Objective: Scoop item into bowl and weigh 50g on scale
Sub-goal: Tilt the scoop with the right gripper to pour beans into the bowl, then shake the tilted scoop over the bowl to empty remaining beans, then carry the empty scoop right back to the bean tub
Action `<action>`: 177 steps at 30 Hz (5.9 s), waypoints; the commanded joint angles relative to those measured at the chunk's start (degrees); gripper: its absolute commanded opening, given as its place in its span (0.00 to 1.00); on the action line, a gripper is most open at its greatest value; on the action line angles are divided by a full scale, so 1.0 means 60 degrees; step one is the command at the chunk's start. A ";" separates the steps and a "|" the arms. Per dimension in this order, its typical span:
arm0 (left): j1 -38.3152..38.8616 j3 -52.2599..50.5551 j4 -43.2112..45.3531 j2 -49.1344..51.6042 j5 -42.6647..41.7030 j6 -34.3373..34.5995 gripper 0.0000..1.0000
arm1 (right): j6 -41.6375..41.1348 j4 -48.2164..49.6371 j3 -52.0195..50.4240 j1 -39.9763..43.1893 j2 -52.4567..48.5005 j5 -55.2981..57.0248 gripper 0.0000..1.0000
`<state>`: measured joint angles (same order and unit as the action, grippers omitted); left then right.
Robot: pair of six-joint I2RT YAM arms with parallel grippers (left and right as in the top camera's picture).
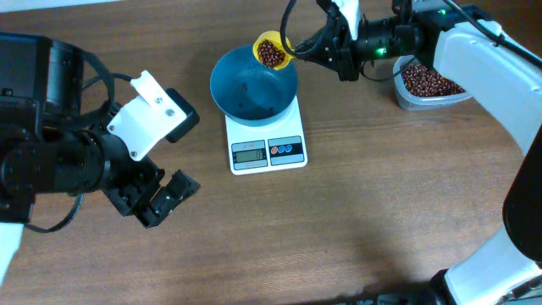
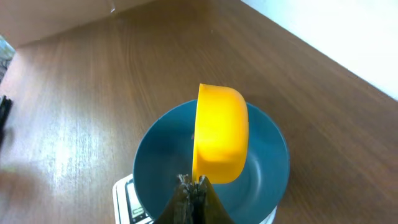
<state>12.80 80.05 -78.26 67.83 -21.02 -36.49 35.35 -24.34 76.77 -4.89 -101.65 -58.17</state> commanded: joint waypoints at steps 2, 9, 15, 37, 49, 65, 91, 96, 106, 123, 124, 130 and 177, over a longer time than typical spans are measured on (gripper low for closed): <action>0.0036 -0.0033 0.0018 0.0033 -0.0033 -0.0219 0.99 | 0.0397 0.0033 0.0153 -0.0080 0.0018 -0.0280 0.04; 0.0036 -0.0033 0.0018 0.0033 -0.0033 -0.0215 0.99 | 0.0393 0.0510 0.0153 -0.0076 0.0018 -0.0739 0.04; 0.0036 -0.0033 0.0018 0.0033 -0.0033 -0.0215 0.99 | 0.0393 0.0565 0.0153 -0.0076 0.0018 -0.0736 0.04; 0.0036 -0.0033 0.0018 0.0033 -0.0036 -0.0215 0.99 | 0.0393 0.0565 0.0153 -0.0076 0.0018 -0.0729 0.04; 0.0036 -0.0033 0.0018 0.0033 -0.0036 -0.0215 0.99 | 0.0393 0.0565 0.0153 -0.0076 0.0011 -0.0699 0.04; 0.0036 -0.0033 0.0018 0.0033 -0.0036 -0.0219 0.99 | 0.0393 0.0364 0.0153 -0.0076 0.0000 -0.0554 0.04; 0.0036 -0.0033 0.0018 0.0033 -0.0033 -0.0215 0.99 | 0.1574 0.0459 0.0153 -0.0120 0.0011 -0.1042 0.04; 0.0036 -0.0033 0.0018 0.0033 -0.0036 -0.0219 0.99 | 0.1570 0.0455 0.0153 -0.0120 0.0011 -0.0940 0.04; 0.0036 -0.0033 0.0018 0.0033 -0.0036 -0.0215 0.99 | 0.1577 0.0812 0.0153 -0.0113 0.0004 -0.0943 0.04; 0.0036 -0.0033 0.0018 0.0033 -0.0036 -0.0219 0.99 | 0.1574 0.1067 0.0153 -0.0113 0.0004 -0.0936 0.04; 0.0036 -0.0033 0.0018 0.0033 -0.0036 -0.0215 0.99 | 0.1574 0.1067 0.0153 -0.0113 0.0004 -0.0936 0.04; 0.0036 -0.0033 0.0018 0.0033 -0.0036 -0.0215 0.99 | 0.1574 0.1064 0.0153 -0.0113 0.0004 -0.0936 0.04; 0.0036 -0.0033 0.0018 0.0033 -0.0036 -0.0215 0.99 | 0.1566 0.1453 0.0153 -0.0113 0.0000 -0.0433 0.04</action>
<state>12.80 80.05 -78.24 67.83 -21.02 -36.49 44.84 -15.49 76.77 -4.99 -101.65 -62.76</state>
